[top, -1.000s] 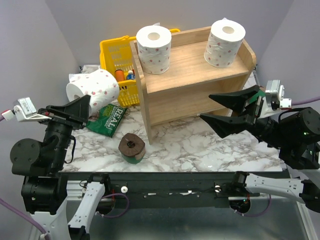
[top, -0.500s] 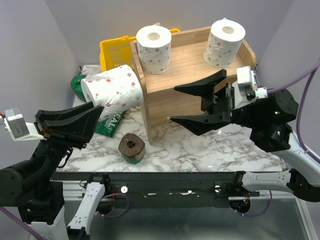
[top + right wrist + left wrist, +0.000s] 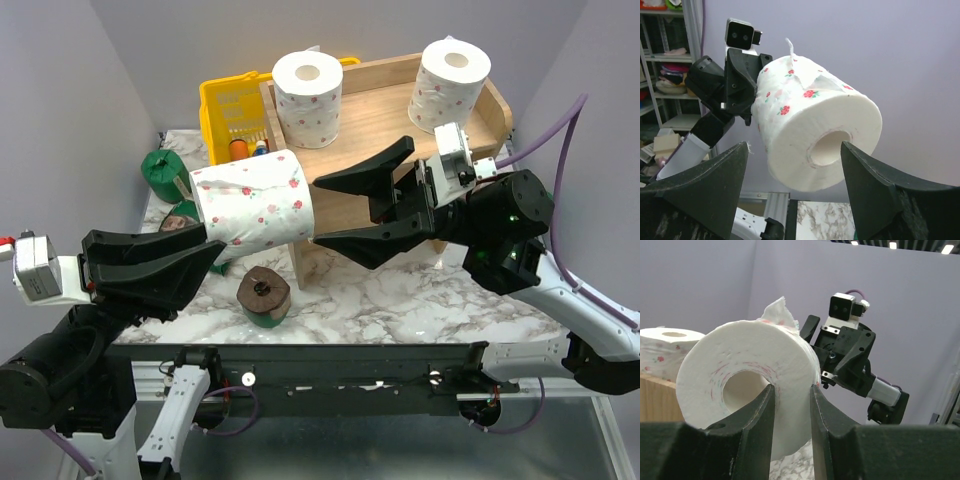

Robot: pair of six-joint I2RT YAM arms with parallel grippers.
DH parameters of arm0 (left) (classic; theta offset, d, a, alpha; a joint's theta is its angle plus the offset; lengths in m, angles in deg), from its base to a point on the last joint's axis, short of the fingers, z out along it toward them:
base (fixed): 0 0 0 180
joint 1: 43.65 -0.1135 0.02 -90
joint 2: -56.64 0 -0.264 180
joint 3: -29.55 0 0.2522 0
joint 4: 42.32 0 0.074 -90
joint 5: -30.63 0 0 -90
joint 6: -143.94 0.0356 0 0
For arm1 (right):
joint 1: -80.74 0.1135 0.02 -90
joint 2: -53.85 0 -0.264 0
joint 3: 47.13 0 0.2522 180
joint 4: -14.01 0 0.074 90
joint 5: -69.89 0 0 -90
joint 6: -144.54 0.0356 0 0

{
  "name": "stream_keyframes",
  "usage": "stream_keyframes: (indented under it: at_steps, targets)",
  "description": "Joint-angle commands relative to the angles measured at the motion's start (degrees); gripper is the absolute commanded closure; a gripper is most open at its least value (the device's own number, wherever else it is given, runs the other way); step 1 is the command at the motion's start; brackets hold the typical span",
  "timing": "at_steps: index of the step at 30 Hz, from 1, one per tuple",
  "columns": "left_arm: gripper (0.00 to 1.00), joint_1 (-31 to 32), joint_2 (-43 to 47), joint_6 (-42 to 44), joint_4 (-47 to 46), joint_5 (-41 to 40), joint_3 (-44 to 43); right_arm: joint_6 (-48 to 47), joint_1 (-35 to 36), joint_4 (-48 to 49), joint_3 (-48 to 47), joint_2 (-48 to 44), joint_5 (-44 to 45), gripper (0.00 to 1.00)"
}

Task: Place and organize the paper towels onto the shelf

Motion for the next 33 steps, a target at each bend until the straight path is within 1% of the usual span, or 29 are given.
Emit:
stream_keyframes:
  at_steps: [1,4,8,12,17,23,26,27,29,30,31,32,33]
  targets:
    - [0.82,-0.2,0.7,-4.7,-10.2,3.5,2.6,2.4,0.3,3.8,0.9,-0.1,-1.4,0.18]
    - [0.82,-0.2,1.1,-6.0,-12.4,3.8,3.9,3.0,0.3,4.2,1.2,0.0,-2.0,0.18]
    - [0.82,-0.2,0.8,-6.0,-12.5,3.9,4.2,4.4,0.3,6.0,2.5,0.3,-4.2,0.18]
    - [0.82,-0.2,0.6,-5.8,-13.1,3.7,4.8,5.6,0.6,6.0,3.1,0.7,-4.1,0.26]
    - [0.82,-0.2,0.2,-5.6,-14.0,3.5,5.7,6.3,0.7,7.5,4.6,0.6,-3.8,0.27]
    - [0.82,-0.2,0.2,-7.1,-17.4,3.9,9.1,7.0,0.8,9.1,3.6,1.7,-6.1,0.32]
    - [0.82,-0.2,-0.1,-7.3,-18.4,4.2,10.0,7.3,0.8,9.6,3.0,2.5,-7.0,0.39]
    - [0.82,-0.2,-0.3,-7.3,-18.5,4.4,10.0,7.2,0.7,9.6,3.0,2.6,-7.1,0.47]
    - [0.81,-0.2,-0.5,-7.1,-18.5,4.5,10.2,7.2,0.8,10.0,3.3,2.5,-6.5,0.59]
    - [0.80,-0.2,-0.5,-7.0,-18.5,4.5,10.4,6.7,0.7,10.2,3.6,2.1,-6.5,0.69]
    - [0.77,-0.2,-0.6,-6.8,-18.2,4.5,10.5,6.4,0.8,10.6,4.1,1.9,-6.4,0.73]
    - [0.64,-0.2,-0.7,-6.4,-17.6,3.9,10.4,5.9,0.8,10.6,4.2,1.6,-6.0,0.75]
    - [0.58,-0.2,-0.7,-5.7,-15.2,3.5,10.1,4.9,0.7,10.5,4.4,0.7,-5.6,0.79]
